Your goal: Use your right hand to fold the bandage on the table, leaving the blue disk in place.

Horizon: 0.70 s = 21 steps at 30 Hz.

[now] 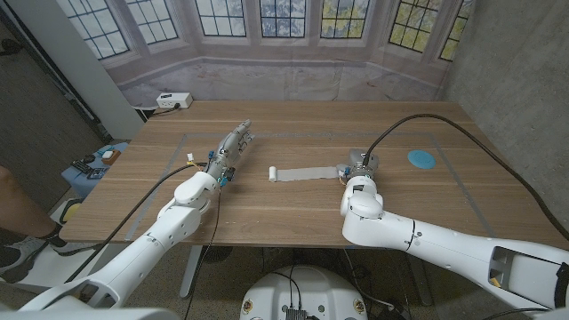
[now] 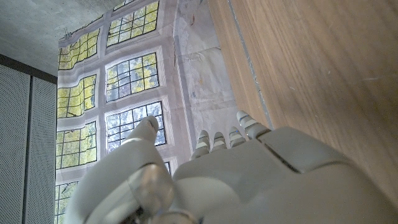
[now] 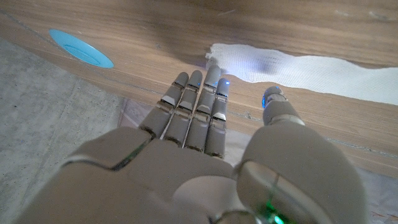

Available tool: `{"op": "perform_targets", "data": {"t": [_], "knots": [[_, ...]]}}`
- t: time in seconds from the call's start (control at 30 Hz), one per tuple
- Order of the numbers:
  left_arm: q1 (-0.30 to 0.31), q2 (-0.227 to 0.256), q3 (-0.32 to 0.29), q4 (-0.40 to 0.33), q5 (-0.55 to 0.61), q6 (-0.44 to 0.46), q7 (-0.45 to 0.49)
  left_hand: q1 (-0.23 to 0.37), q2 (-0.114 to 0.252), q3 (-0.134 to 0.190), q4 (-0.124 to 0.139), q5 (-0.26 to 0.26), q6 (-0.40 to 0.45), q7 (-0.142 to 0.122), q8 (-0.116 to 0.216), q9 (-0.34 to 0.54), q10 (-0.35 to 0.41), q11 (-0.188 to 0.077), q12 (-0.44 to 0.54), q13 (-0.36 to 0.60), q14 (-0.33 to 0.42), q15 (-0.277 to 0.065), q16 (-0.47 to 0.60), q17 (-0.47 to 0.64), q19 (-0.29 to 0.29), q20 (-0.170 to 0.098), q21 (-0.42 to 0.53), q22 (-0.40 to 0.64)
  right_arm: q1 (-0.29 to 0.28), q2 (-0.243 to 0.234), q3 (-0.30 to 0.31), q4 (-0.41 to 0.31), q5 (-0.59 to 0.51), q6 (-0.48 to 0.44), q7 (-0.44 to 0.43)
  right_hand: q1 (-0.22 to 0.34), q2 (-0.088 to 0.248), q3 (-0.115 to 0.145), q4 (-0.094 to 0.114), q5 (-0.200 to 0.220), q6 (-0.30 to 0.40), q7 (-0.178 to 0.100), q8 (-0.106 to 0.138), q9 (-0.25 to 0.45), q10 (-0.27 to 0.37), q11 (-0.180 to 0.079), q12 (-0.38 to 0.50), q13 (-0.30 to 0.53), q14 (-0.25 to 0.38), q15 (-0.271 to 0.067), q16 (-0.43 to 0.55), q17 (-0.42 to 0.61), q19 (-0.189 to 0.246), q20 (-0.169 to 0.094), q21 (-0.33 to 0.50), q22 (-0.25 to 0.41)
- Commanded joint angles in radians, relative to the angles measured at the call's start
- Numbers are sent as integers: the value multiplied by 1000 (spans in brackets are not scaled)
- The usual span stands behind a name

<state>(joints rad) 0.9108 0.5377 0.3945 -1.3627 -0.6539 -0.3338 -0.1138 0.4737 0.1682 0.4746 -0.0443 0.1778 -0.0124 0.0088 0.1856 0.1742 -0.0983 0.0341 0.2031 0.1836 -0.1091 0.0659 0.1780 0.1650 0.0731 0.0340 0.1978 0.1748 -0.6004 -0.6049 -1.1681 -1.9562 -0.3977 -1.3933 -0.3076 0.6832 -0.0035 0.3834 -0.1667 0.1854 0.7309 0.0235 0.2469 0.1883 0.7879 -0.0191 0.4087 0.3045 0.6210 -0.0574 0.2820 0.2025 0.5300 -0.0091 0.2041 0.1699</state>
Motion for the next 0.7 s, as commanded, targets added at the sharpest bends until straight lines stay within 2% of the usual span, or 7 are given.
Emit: {"op": "perform_targets", "data": {"t": [0.03,0.57,0.7], "knots": [[2,3,-2,-4,-3,2,-3,7,5,-1,-6,4,10,4,4,5,0,6,1,3,-5,9,-2,2,0,2,-2,1,14,-3,-11,16,72,10,-63,15,5,-3,-1,3,10,1,-7,3,7,-1,6,6,13,-69,7,5,6,-3,3,5],[-1,0,2,0,-3,5,-5,7,6,0,-8,4,17,4,5,6,2,6,2,3,-4,9,-2,2,0,1,-2,1,8,-6,-7,30,120,29,-124,29,8,-7,0,4,24,-1,-10,4,19,-10,15,13,31,-79,13,8,8,-5,2,5],[-1,0,3,-1,-2,4,-5,7,6,0,-8,4,19,5,6,6,2,5,1,3,-5,9,-2,2,0,2,-2,1,5,-5,-7,33,123,36,-138,34,8,-9,1,4,35,-10,-9,4,30,-11,21,15,35,-82,15,10,13,-7,3,5]]}}
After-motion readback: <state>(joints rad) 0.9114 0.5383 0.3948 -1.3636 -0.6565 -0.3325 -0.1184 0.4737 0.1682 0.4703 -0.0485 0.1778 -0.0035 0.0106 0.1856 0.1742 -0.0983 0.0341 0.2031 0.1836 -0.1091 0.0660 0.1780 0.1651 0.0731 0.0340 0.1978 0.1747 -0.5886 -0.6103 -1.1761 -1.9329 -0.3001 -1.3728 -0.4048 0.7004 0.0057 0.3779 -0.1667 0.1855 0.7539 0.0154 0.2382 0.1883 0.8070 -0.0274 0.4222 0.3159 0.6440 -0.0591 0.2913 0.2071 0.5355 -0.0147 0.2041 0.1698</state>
